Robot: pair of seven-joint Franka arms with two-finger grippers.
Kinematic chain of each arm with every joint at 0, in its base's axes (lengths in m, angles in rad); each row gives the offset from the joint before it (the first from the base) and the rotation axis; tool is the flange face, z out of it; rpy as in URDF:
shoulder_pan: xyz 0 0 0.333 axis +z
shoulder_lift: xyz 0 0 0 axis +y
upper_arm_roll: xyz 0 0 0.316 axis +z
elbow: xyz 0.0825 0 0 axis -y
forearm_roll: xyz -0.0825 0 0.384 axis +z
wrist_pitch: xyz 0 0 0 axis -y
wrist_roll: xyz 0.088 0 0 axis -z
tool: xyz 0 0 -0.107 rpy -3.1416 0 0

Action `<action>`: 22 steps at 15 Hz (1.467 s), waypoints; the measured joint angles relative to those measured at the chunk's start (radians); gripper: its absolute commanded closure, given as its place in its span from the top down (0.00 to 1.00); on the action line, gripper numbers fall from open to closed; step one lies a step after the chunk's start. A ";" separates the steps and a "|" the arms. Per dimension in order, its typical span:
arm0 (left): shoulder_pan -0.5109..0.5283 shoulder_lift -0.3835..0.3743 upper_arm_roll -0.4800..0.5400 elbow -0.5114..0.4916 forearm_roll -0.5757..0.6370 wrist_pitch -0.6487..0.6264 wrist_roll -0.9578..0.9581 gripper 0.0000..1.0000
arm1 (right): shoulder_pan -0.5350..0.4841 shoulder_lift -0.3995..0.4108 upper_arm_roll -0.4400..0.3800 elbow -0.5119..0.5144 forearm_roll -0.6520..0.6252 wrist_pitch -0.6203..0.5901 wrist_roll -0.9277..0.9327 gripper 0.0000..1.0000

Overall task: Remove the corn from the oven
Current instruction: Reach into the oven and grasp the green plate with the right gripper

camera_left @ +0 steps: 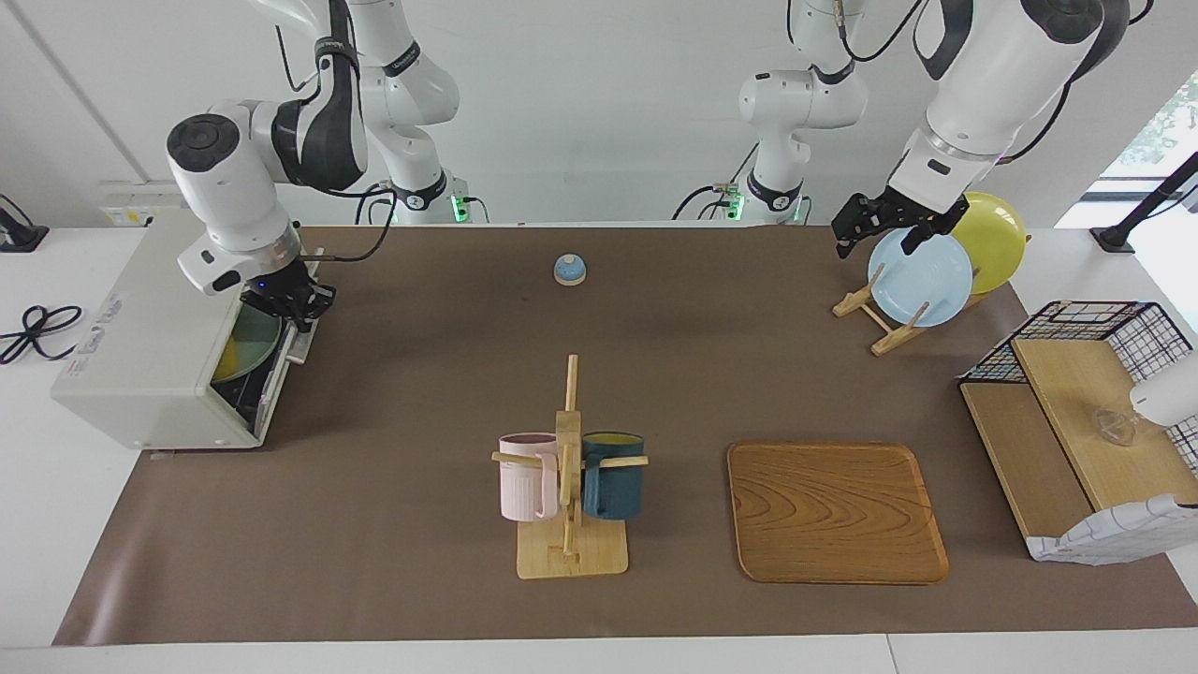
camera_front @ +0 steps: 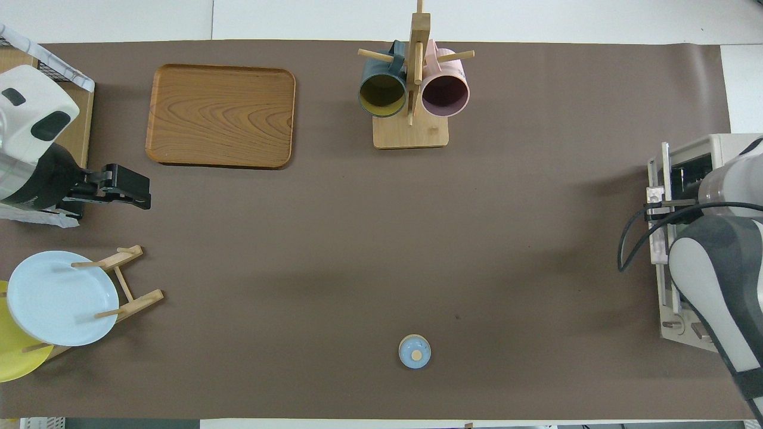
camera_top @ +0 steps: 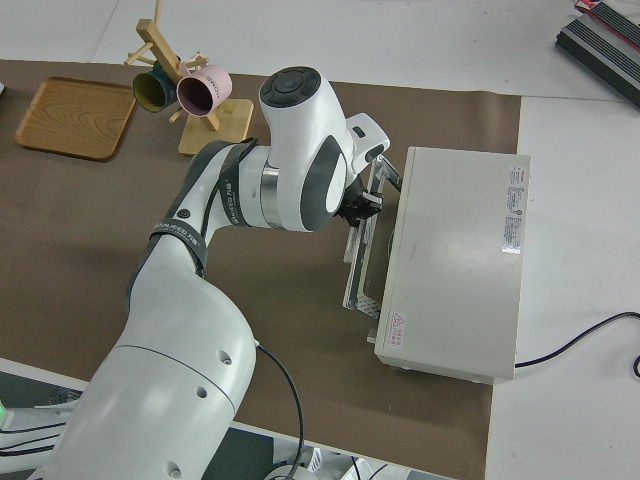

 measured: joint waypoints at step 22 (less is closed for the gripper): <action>0.000 0.000 0.000 0.000 0.000 0.000 0.000 1.00 | 0.145 0.224 0.020 0.005 0.033 0.249 0.259 0.26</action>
